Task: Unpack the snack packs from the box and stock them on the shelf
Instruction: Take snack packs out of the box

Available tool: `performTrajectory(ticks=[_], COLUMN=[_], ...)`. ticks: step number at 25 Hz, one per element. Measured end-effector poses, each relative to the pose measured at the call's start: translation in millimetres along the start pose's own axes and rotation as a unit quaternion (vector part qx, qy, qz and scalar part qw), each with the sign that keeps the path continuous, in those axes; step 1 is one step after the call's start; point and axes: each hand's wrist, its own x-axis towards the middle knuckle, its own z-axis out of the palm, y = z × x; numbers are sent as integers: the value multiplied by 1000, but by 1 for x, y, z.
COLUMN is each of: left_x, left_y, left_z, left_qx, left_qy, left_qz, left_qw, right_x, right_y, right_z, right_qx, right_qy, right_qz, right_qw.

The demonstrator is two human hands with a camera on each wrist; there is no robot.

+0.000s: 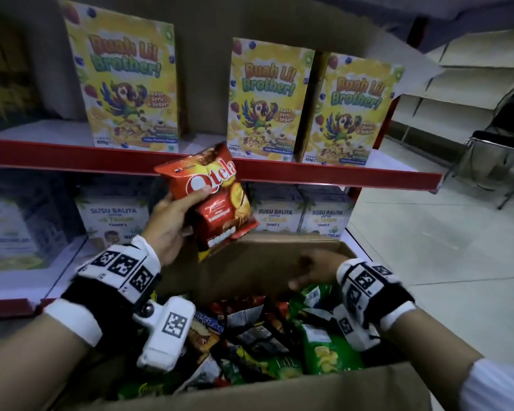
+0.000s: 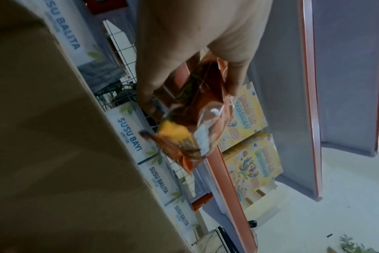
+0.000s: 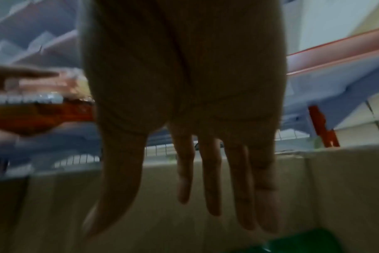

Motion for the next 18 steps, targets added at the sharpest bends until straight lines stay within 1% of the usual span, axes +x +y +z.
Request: performTrajectory(ticks=[1,2,3,4,5,7,8,9,10,11,12,13,14,15,16,17,18], left_x=[-1,-2,-3,-3,-3,-3,-2,-2,-1,0,2,3,5,7,9,10,11], left_y=[-2,-4,-5,-7,-7,-8,-7,-7,-5,-4,-2,0,2,4,6,7,8], left_z=[-3,-4,-5,-5,-5,-5,-5,-6,-7,-9,-11,-14,-17,-19,-22,-23,-25], left_qx=[14,23,28,30,29,23,22,22,24,25,26,28,31,36,42,48,52], left_qy=[-8,-14,-18,-20,-22,-25,-29,-34,-38,-39,-35,-28,-20,-14,-10,-8,-9], left_qz=[-9,-19,-30,-37,-41,-45,-47,-50,-53,-54,-54,-51,-47,-42,-37,-33,-31], left_qw=[1000,999,999,999,998,998,998,998,998,997,998,998,998,998,998,998,998], right_x=[4,5,6,7,9,12,11,6,1,-7,-16,-27,-38,-49,-58,-66,-73], right_y=[16,27,35,40,41,42,40,36,32,26,19,11,2,-7,-15,-23,-32], right_z=[9,17,24,30,33,31,25,16,3,-13,-30,-46,-59,-71,-80,-85,-88], right_qx=[-90,-129,-138,-138,-137,-132,-123,-91,-28,50,136,224,314,364,359,321,300], right_qy=[-38,-72,-91,-90,-73,-14,-1,12,31,43,52,56,54,62,81,102,111], right_qz=[28,52,67,71,64,43,37,31,20,4,-24,-53,-85,-113,-135,-159,-189], right_qw=[995,988,984,984,986,990,992,995,999,998,989,972,944,923,920,928,928])
